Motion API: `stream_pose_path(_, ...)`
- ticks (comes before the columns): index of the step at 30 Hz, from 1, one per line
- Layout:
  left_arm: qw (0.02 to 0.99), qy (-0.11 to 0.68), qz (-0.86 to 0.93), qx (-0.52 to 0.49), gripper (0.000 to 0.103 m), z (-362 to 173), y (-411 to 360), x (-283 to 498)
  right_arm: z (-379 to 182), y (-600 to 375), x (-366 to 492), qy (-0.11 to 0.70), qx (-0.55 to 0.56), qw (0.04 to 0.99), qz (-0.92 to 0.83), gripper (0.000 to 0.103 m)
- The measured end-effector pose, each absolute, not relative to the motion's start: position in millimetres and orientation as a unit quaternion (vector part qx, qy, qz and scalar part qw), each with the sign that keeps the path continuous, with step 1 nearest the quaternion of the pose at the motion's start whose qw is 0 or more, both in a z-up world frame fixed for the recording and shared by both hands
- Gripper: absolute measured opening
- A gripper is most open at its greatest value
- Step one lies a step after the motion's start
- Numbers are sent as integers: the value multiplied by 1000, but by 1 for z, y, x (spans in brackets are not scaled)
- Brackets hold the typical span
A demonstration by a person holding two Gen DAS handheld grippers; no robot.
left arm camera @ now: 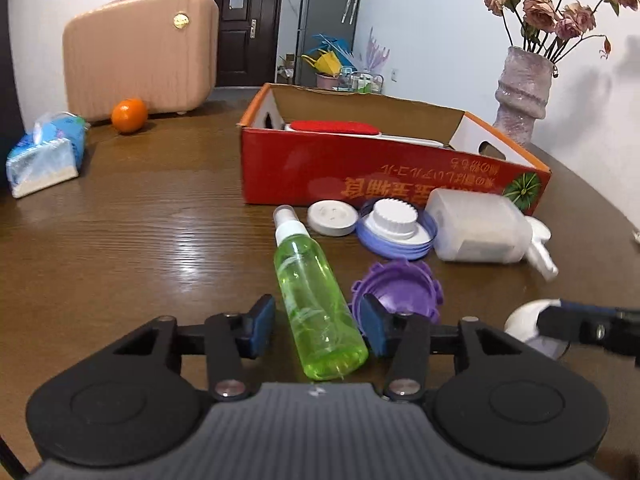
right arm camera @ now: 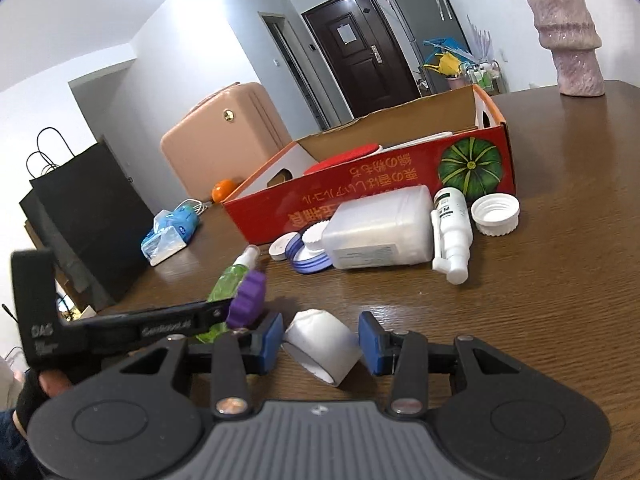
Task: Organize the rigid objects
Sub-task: 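Grasp the green spray bottle with the left tool while the right tool grasps the white tape roll, then lift the spray bottle with the left tool while the right tool sets the tape roll down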
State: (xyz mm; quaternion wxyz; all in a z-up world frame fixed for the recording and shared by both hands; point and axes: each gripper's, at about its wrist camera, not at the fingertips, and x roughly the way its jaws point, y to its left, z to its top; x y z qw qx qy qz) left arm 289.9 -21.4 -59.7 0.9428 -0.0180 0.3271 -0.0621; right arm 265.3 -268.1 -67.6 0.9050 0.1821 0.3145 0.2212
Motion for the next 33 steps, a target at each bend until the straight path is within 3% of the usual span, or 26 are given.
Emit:
stream_pose_path(4,947,315,-57,-3,50,-56,-14,282,-68,-269,266,315,191,906,209,42)
stream_pose_path(7,951,304,-56,-16,71,-51,-5,282,-68,-269,268,313,179,913,191,46)
stream_pose_path(8,952,300,-58,-24,73,-49,-2,283,-67,-269,268,311,171,917,180,47)
stream_pose_path(11,950,301,-56,-61,73,-46,11,291,-64,-268,263,299,140,930,164,53)
stream_pose_path(13,947,305,-48,-87,75,-46,21,298,-61,-268,257,292,125,933,167,64)
stream_pose_path(15,944,313,-26,-97,75,-49,27,305,-59,-265,251,286,101,938,167,69)
stream_pose_path(18,941,328,1,-88,65,-57,30,314,-60,-255,250,289,59,941,166,72)
stream_pose_path(22,944,325,19,-50,31,-62,29,310,-67,-242,254,301,20,942,149,69)
stream_pose_path(26,945,325,4,-46,31,-60,34,300,-71,-240,263,316,26,936,151,47)
stream_pose_path(33,954,291,16,-72,31,-41,69,249,-66,-224,280,319,38,927,195,47)
